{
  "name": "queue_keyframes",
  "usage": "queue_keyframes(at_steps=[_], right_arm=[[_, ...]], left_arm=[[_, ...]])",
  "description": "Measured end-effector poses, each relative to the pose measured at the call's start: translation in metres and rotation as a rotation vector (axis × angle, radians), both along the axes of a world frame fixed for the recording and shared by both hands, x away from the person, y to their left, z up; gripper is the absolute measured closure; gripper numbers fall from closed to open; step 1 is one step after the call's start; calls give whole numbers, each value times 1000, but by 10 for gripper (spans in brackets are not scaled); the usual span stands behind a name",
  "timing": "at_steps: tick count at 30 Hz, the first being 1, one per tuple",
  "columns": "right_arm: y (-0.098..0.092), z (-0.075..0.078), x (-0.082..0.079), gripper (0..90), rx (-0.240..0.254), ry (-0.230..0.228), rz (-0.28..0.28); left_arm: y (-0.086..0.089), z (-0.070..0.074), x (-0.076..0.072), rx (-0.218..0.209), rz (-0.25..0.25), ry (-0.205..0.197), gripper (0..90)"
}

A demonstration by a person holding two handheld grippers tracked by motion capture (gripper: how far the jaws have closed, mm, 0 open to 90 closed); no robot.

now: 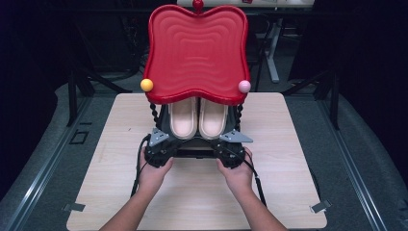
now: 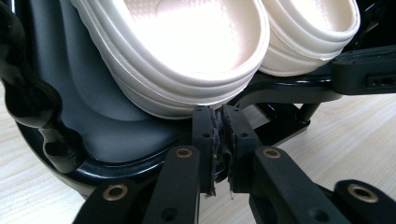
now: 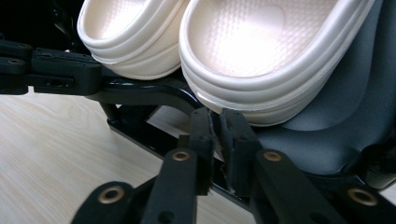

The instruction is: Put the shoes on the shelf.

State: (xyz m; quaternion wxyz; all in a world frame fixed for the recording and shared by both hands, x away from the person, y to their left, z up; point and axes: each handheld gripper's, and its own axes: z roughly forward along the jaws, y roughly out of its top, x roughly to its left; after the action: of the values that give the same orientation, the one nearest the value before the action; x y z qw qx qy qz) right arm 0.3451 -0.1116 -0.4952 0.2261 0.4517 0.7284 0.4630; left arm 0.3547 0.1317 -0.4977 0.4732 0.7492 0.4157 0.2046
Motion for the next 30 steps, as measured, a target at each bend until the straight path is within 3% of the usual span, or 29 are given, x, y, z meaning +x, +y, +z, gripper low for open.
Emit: queue_keyframes(at_steps=[2, 7, 10, 14, 21, 25, 30], right_arm=[[-1, 1, -3, 779, -7, -1, 4], [-13, 13, -14, 679, 39, -38, -3], [-16, 20, -15, 628, 41, -71, -33], [-17, 28, -12, 579, 46, -82, -59], [-13, 26, 1, 521, 52, -85, -111], [-13, 23, 8, 494, 69, -80, -131], [-12, 20, 14, 504, 91, -74, -141]], left_arm=[[1, 2, -3, 4, 0, -8, 795], [11, 12, -11, -48, 33, -52, 701], [12, 21, -13, -25, 50, -98, 635], [11, 29, -10, -20, 66, -118, 571], [8, 25, 6, -67, 73, -82, 468], [7, 21, 13, -90, 87, -78, 461], [6, 20, 16, -66, 108, -87, 479]])
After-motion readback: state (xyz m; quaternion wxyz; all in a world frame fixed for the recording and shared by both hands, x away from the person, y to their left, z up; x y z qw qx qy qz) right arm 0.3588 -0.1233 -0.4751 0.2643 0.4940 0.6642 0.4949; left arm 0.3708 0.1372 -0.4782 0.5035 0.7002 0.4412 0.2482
